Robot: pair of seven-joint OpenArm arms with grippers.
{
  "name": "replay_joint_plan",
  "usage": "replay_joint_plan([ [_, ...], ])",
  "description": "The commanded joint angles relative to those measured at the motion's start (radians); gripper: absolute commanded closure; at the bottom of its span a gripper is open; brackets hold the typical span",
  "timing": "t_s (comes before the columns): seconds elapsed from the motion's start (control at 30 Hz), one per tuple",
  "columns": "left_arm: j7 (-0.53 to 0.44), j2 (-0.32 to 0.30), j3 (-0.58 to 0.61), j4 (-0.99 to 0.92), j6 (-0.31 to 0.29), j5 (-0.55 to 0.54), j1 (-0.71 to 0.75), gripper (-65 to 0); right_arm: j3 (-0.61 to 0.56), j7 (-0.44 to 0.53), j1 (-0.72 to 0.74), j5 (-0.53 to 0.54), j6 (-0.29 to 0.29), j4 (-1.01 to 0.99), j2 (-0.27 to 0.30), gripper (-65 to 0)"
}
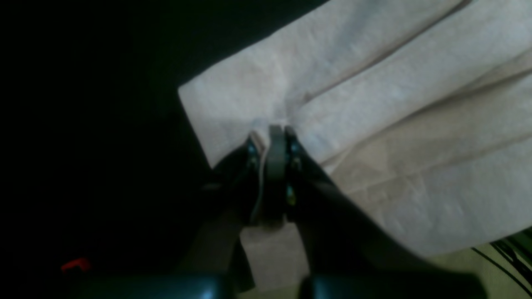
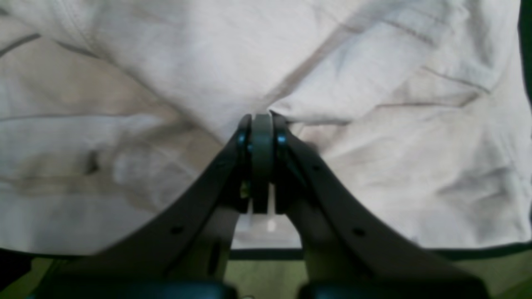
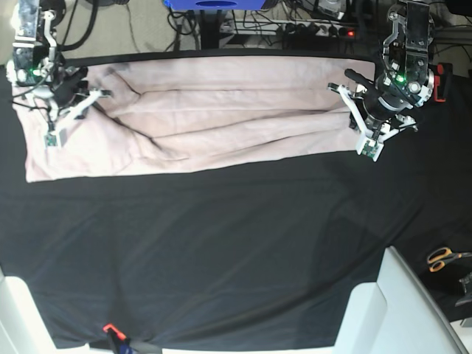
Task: Fold the T-shirt properly
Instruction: 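Lower the hem onto the shirt and smooth it with both grippers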
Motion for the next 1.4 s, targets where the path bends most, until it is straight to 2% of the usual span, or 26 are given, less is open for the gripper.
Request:
replay_joint_plan([
  [0.0, -0.017, -0.010, -0.004, 0.013, 0.001, 0.004, 0.000, 0.0, 0.006, 0.013, 0.005, 0.004, 0.001, 0.016, 0.009, 0.0],
  [0.4, -0.016, -0.013, 0.027, 0.013, 0.001, 0.004, 0.002, 0.0, 0.022, 0.008, 0.004, 0.004, 0.001, 0.016, 0.004, -0.9],
  [0.47, -0.016, -0.013, 0.026, 0.013, 0.001, 0.004, 0.002, 0.0, 0.057, 0.008, 0.002, 0.006, 0.001, 0.017, -0.013, -6.2],
  [0.53, -0.016, -0.013, 0.021, 0.013, 0.001, 0.004, 0.002, 0.0, 0.094, 0.007, -0.001, 0.006, 0.001, 0.025, -0.031, -16.5],
  [0.63, -0.014, -0.015, 0.019, 0.015, 0.001, 0.004, 0.002, -15.0, 0.115, 0.007, -0.004, 0.006, 0.003, 0.032, -0.034, -32.4],
  [0.7, -0.011, -0.015, 0.019, 0.021, 0.001, 0.004, 0.003, -21.7, 0.117, 0.007, -0.013, 0.006, 0.003, 0.040, -0.034, -37.1],
  [0.87, -0.012, -0.015, 0.018, 0.032, 0.001, 0.004, 0.023, -33.9, 0.118, 0.007, -0.031, 0.006, 0.003, 0.092, -0.036, -37.2],
  [1.0, -0.011, -0.015, 0.016, 0.113, 0.001, 0.002, 0.046, -39.8, 0.118, 0.007, -0.037, 0.004, 0.003, 0.141, -0.036, -37.2],
  [1.13, -0.006, -0.015, 0.029, 0.207, 0.001, -0.004, 0.077, -40.0, 0.118, 0.007, -0.034, 0.004, 0.003, 0.152, -0.036, -37.2],
  [1.3, -0.012, -0.007, 0.015, 0.213, 0.001, -0.005, 0.097, -39.3, 0.120, 0.013, -0.027, 0.004, 0.003, 0.155, -0.036, -37.1],
  [1.33, -0.014, -0.007, 0.006, 0.214, 0.001, -0.005, 0.098, -38.3, 0.120, 0.013, -0.018, 0.004, 0.003, 0.158, -0.036, -37.1],
  [1.37, -0.014, -0.007, -0.014, 0.214, 0.001, -0.007, 0.098, -34.2, 0.120, 0.013, -0.007, 0.006, 0.006, 0.164, -0.036, -37.1],
])
